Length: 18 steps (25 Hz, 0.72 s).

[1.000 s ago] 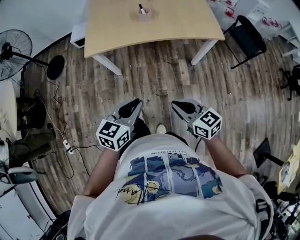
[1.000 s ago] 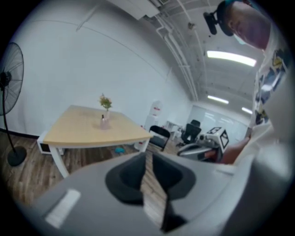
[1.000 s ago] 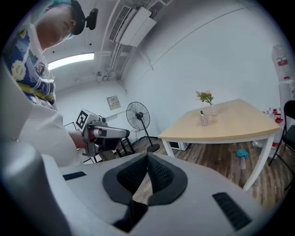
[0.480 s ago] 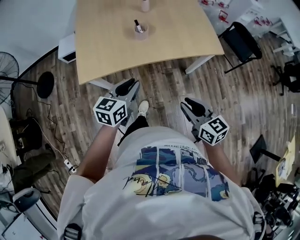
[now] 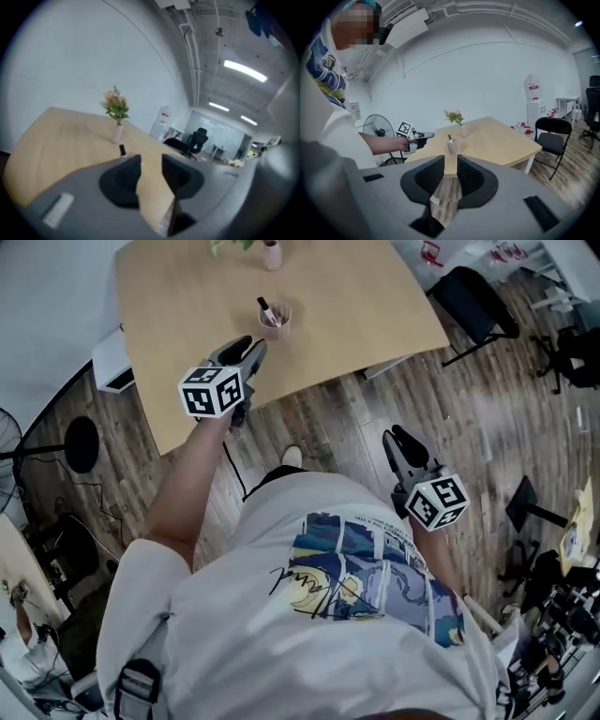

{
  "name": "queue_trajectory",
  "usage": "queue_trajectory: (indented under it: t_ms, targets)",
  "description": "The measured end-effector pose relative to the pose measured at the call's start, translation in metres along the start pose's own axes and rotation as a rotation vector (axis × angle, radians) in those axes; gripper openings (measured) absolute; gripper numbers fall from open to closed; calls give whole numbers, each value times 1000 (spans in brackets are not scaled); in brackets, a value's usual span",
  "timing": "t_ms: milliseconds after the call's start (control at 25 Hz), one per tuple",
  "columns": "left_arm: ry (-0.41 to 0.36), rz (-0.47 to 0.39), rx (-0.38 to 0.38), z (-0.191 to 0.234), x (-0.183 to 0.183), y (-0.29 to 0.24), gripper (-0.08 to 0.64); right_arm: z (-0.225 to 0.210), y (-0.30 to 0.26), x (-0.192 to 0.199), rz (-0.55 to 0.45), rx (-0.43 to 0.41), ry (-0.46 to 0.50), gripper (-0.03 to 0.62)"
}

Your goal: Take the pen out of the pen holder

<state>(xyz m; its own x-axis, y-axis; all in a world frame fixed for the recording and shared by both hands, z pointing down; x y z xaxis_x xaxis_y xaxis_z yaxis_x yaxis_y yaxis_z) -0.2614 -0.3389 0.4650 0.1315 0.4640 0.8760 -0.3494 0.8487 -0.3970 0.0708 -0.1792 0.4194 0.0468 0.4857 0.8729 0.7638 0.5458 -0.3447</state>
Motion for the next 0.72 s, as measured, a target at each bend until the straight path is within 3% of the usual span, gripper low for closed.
queue_trajectory:
  t_ms: [360, 720]
  targets:
    - [8, 61, 0, 51, -11, -106, 171, -25, 19, -3, -28, 180, -109, 105]
    - [25, 93, -18, 67, -11, -145, 181, -39, 26, -6, -82, 226, -242, 106]
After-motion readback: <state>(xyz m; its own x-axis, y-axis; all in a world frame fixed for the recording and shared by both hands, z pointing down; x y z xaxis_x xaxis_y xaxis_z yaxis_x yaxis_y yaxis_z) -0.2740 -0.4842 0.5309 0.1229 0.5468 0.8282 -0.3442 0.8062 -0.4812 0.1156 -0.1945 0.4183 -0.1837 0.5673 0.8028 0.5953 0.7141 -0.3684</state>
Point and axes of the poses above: the fingertips, and each gripper's own axes: y backward along the fingers, z to its left, x out of its underside, the point moved 5 cm from there along y, backward along the fingers, and after that the axes turned 11 degrees about -x, right-handed, at the moved point
